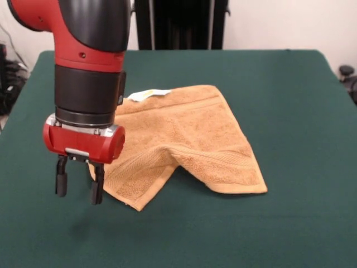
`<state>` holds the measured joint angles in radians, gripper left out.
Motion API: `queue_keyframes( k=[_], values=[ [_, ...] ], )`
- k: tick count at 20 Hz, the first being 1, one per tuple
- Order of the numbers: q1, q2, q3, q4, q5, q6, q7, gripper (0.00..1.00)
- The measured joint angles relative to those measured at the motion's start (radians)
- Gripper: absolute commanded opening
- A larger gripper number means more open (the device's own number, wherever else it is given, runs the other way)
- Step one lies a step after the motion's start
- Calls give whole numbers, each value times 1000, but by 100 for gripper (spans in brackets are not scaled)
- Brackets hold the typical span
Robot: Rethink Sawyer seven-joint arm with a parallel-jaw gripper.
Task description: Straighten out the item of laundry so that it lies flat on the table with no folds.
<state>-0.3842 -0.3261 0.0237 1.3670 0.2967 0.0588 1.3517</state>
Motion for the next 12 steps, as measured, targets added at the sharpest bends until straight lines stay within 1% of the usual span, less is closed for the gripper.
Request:
queue_keyframes(
  k=[9, 12],
  values=[
    [-1, 3, 1, 6, 0, 1, 0, 100],
    [-1, 3, 1, 6, 3, 20, 0, 100]
  ],
)
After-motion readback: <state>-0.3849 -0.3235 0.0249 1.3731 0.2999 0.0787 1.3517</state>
